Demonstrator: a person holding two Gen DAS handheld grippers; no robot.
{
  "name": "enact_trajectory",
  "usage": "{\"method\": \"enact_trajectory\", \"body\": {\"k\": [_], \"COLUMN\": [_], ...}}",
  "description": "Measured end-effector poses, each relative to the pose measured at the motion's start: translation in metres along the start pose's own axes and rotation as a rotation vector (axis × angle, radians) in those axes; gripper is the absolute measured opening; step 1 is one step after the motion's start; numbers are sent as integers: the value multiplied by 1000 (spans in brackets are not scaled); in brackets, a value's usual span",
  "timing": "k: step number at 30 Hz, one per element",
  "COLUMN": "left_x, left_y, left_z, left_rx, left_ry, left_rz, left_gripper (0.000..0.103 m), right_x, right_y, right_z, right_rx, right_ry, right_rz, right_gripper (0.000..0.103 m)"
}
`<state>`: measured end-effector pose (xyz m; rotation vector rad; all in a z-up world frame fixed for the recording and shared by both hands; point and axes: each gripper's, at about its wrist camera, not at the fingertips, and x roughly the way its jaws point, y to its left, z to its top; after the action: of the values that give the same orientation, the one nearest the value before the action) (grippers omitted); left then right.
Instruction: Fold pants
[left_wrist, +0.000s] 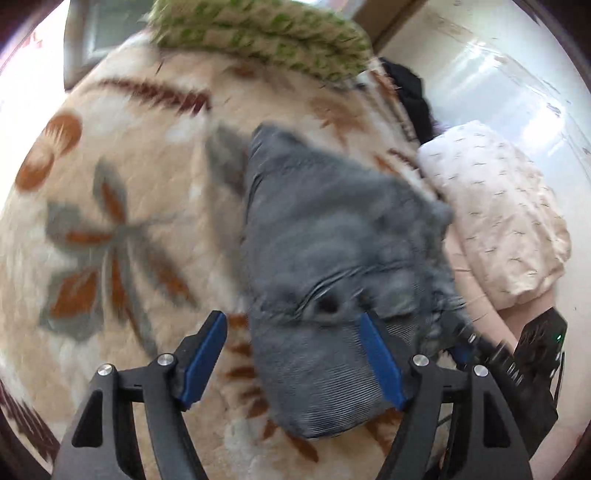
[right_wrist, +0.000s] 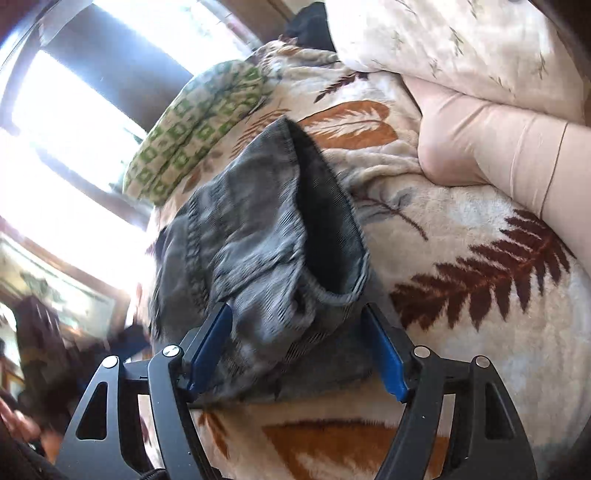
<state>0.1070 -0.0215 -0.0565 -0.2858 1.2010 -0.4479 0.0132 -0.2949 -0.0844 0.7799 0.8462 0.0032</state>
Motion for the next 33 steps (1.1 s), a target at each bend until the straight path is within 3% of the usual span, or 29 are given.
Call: {"method": "enact_trajectory", "body": {"k": [1, 2, 3, 4, 8, 11, 14, 15, 18, 21, 23, 25, 28, 33], "left_x": [7, 11, 14, 16, 14, 11, 18, 20, 16, 0, -16, -25, -23, -2], "left_y": [2, 4, 2, -1, -15, -15, -20, -21, -18, -18, -23, -27, -36, -46], "left_z": [-2, -5, -6, -7, -11, -13, -22, -23, -24, -21, -15, -1, 23, 70], "left_rx": [-18, -26, -23, -4, 76, 101, 165, 179, 162, 178, 216, 227, 216, 190], "left_ry": [13, 16, 8, -7, -20, 3, 30, 30, 20, 4, -41, -70, -86, -121], "left_rz": [-13, -15, -7, -1, 53, 32, 70, 84, 86, 91, 103, 98, 88, 93], "left_gripper": [76, 76, 70, 50, 36, 36, 40, 46, 54, 54, 54, 54, 54, 54], "right_x": [5, 8, 9, 4, -24, -36, -14, -4, -1, -15, -33, -46, -39, 14], "right_y": [0, 3, 6, 16, 38, 32, 8, -1, -11, -5, 3, 12, 17, 12], "right_z": [3, 6, 7, 8, 0, -4, -14, -17, -15, -8, 1, 20, 57, 104], "right_rx": [-2, -12, -28, -81, -173, -151, -96, -78, -58, -45, -67, -109, -127, -98], "right_ry": [11, 19, 13, -6, -27, -38, 59, 88, 106, 85, 20, -57, -86, 56], "right_rz": [15, 25, 26, 21, 67, 28, -87, -115, -102, -136, -167, -143, -61, 26], "right_gripper": [48, 20, 17, 15, 13, 13, 15, 17, 20, 36, 58, 64, 65, 63]}}
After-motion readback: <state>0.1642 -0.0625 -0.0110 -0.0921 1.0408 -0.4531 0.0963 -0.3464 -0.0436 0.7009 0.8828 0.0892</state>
